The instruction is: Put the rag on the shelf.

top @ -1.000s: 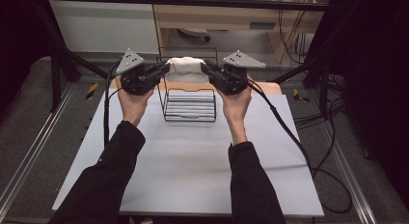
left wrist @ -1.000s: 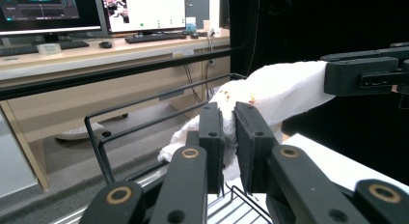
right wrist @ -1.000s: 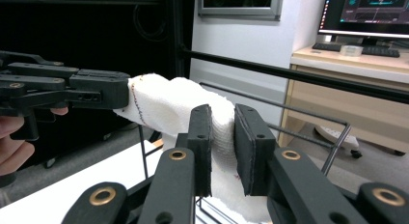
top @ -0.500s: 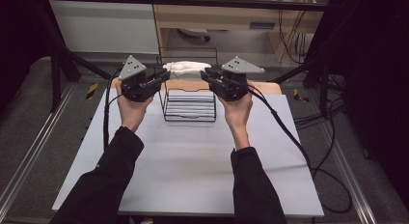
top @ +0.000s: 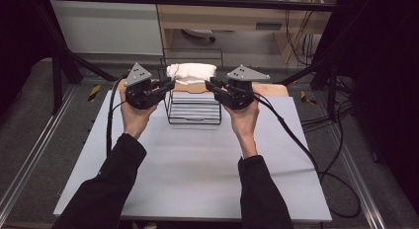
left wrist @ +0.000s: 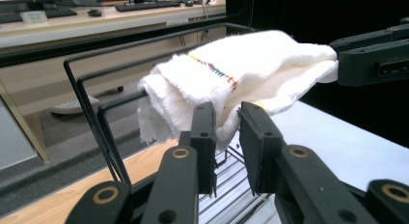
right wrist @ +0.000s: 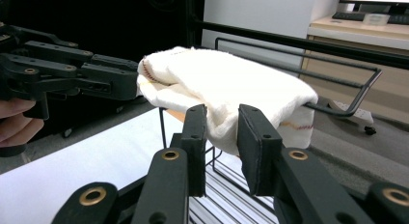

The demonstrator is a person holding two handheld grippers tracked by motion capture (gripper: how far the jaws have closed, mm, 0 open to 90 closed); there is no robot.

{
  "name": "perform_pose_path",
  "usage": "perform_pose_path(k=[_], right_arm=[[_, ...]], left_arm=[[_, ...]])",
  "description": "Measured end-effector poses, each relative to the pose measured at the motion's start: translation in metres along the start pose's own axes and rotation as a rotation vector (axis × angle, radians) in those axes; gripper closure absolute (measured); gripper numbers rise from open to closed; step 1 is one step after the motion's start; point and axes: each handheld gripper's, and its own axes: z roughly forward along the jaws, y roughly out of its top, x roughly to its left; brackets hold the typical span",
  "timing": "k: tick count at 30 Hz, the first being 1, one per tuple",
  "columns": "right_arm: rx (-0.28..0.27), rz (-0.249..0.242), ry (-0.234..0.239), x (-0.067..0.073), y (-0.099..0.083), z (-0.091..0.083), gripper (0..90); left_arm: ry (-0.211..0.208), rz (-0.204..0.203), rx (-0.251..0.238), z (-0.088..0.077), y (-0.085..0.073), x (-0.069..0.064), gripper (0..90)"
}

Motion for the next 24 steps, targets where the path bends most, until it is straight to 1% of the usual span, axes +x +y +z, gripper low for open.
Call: perform_pose_path(k=[4,5,6,10,13,16,18,20,24], right_arm=[[0.016,0.008,0.003,-0.002,-0.004,0.001,73.5],[0.020,0.013,0.000,-0.002,-0.005,0.002,74.0],[0.026,0.015,0.001,-0.003,-0.006,0.002,74.6],[0.037,0.026,0.001,-0.005,-0.008,0.005,77.9],[0.046,0.028,-0.006,-0.006,-0.009,0.008,79.6],[0.063,0.032,-0.019,-0.008,-0.011,0.013,80.9],[0.067,0.038,-0.023,-0.009,-0.011,0.016,81.1],[0.071,0.040,-0.028,-0.010,-0.012,0.019,81.1],[0.086,0.047,-0.040,-0.013,-0.014,0.024,80.7]], left_arm=[[0.000,-0.004,0.012,0.002,-0.003,0.001,75.7],[0.001,0.001,0.019,0.003,-0.004,0.001,76.0],[0.002,-0.006,0.018,0.004,-0.004,0.001,76.7],[0.006,-0.005,0.035,0.008,-0.006,0.002,78.2],[0.016,-0.005,0.053,0.011,-0.008,0.003,79.9],[0.020,-0.013,0.053,0.014,-0.009,0.004,81.4],[0.021,-0.016,0.057,0.016,-0.009,0.004,82.2],[0.027,-0.010,0.064,0.018,-0.010,0.005,82.7],[0.034,-0.017,0.075,0.021,-0.011,0.007,83.3]])
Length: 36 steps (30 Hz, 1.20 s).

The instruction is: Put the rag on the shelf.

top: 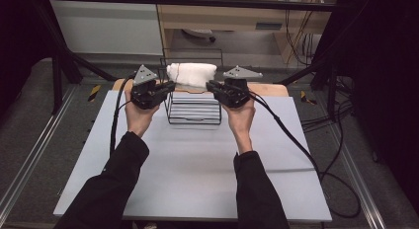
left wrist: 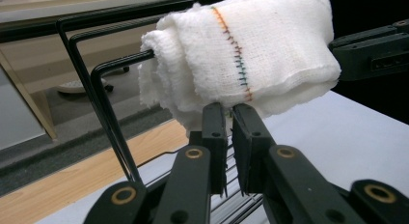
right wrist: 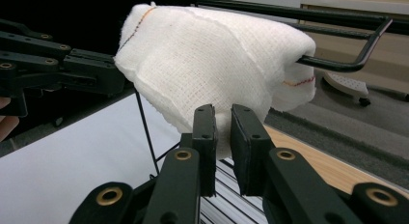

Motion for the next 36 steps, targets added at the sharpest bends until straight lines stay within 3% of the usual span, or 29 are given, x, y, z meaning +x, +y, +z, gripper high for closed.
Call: perform_pose_path(k=[7,13,22,25,32,36], right_arm=[[0.005,0.002,-0.005,-0.002,0.000,0.003,77.0],[-0.029,0.005,0.024,0.000,0.002,-0.011,68.4],[-0.018,-0.014,0.076,0.005,0.004,-0.034,42.7],[-0.016,0.002,0.092,0.005,-0.001,-0.041,33.0],[0.020,0.016,0.080,-0.003,-0.014,-0.053,20.3],[0.015,0.030,0.089,-0.006,-0.024,-0.059,10.0]], left_arm=[[-0.002,-0.001,0.002,0.001,0.000,0.001,81.7],[-0.005,0.010,-0.007,-0.010,0.001,0.000,76.5],[-0.018,0.007,0.009,-0.028,-0.006,-0.001,57.4],[-0.028,-0.001,0.016,-0.034,-0.012,-0.001,50.6],[-0.037,-0.002,0.051,-0.043,-0.029,0.002,36.9],[-0.039,0.000,0.076,-0.049,-0.039,0.003,30.6]])
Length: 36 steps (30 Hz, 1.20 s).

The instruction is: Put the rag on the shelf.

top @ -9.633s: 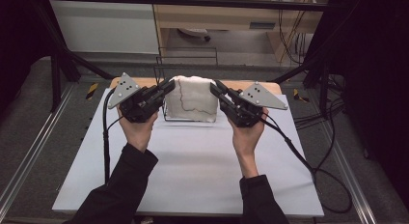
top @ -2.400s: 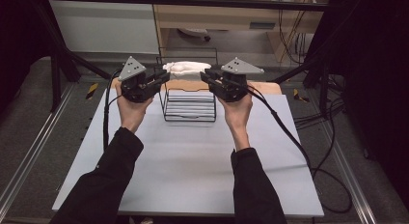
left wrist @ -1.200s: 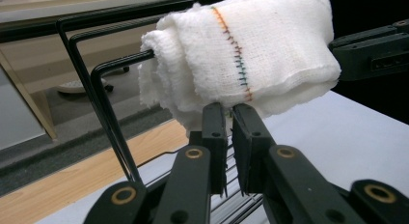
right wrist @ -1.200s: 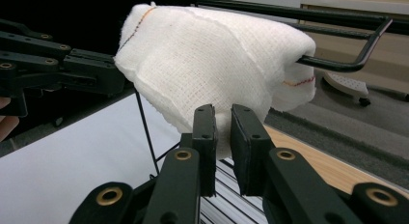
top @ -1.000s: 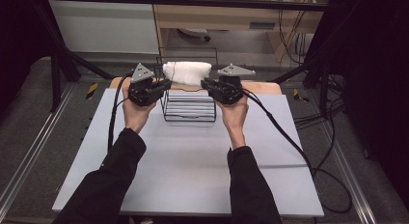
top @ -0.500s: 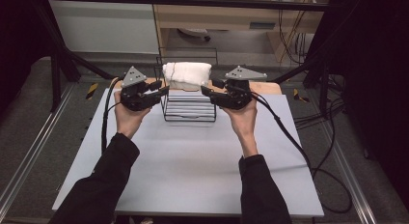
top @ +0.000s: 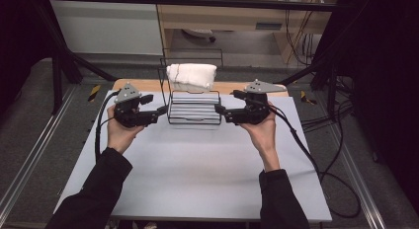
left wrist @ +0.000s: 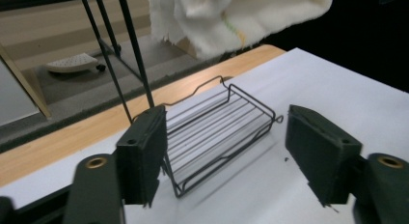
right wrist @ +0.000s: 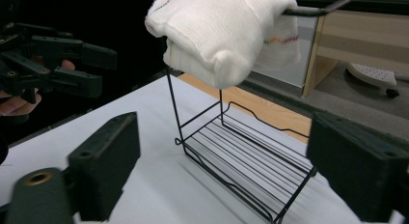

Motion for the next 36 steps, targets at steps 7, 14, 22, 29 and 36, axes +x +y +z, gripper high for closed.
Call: perform_pose_path(k=[7,14,22,29,36], right_arm=[[0.026,0.012,0.008,-0.007,-0.021,-0.012,4.2],[0.047,0.012,0.029,-0.011,-0.043,-0.022,2.0],[0.095,0.006,0.048,-0.011,-0.073,-0.028,0.6],[0.136,0.024,0.044,-0.013,-0.098,-0.033,0.5],[0.165,0.038,0.047,-0.015,-0.121,-0.041,0.5]], left_arm=[[0.019,0.014,0.029,-0.009,-0.026,-0.001,15.8],[0.010,0.009,0.055,-0.017,-0.048,-0.003,9.2],[-0.005,-0.010,0.084,-0.024,-0.075,-0.006,8.0],[-0.031,-0.014,0.094,-0.028,-0.097,-0.008,7.4],[-0.036,-0.021,0.128,-0.035,-0.120,-0.005,7.4]])
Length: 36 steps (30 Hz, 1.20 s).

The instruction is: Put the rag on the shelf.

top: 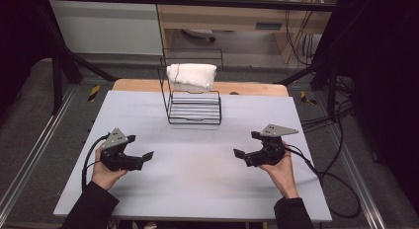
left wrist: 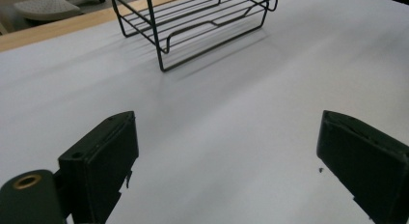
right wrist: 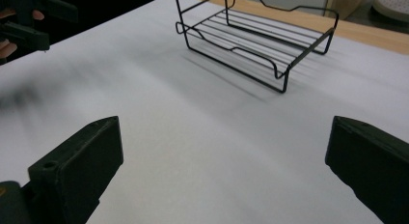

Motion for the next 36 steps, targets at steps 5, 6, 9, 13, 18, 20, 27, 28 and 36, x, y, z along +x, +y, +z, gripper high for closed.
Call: perform_pose_path(k=[5,6,9,13,18,20,27,28,36], right_arm=[[0.015,-0.002,0.000,-0.002,-0.018,-0.005,0.5],[0.021,-0.004,0.002,-0.002,-0.021,-0.005,0.5],[0.038,0.003,0.005,-0.004,-0.033,-0.009,0.5],[0.063,0.020,-0.006,-0.008,-0.048,-0.014,0.5],[0.070,0.031,-0.015,-0.013,-0.060,-0.024,0.5],[0.069,0.032,-0.016,-0.014,-0.065,-0.027,0.5],[0.099,0.055,-0.028,-0.017,-0.077,-0.032,0.4],[0.103,0.055,-0.028,-0.017,-0.078,-0.032,0.4],[0.109,0.063,-0.024,-0.016,-0.080,-0.032,0.4]], left_arm=[[0.000,0.000,0.010,-0.004,-0.014,0.003,7.5],[-0.003,-0.003,0.011,-0.005,-0.016,0.003,7.6],[-0.002,0.001,0.021,-0.006,-0.022,0.005,7.8],[-0.008,0.000,0.027,-0.008,-0.028,0.005,8.0],[-0.011,-0.002,0.036,-0.009,-0.035,0.006,8.1],[-0.016,-0.005,0.039,-0.009,-0.037,0.005,8.1],[-0.022,-0.007,0.050,-0.012,-0.043,0.005,8.1],[-0.023,-0.007,0.050,-0.013,-0.043,0.005,8.1],[-0.024,-0.014,0.049,-0.015,-0.046,0.005,8.1]])
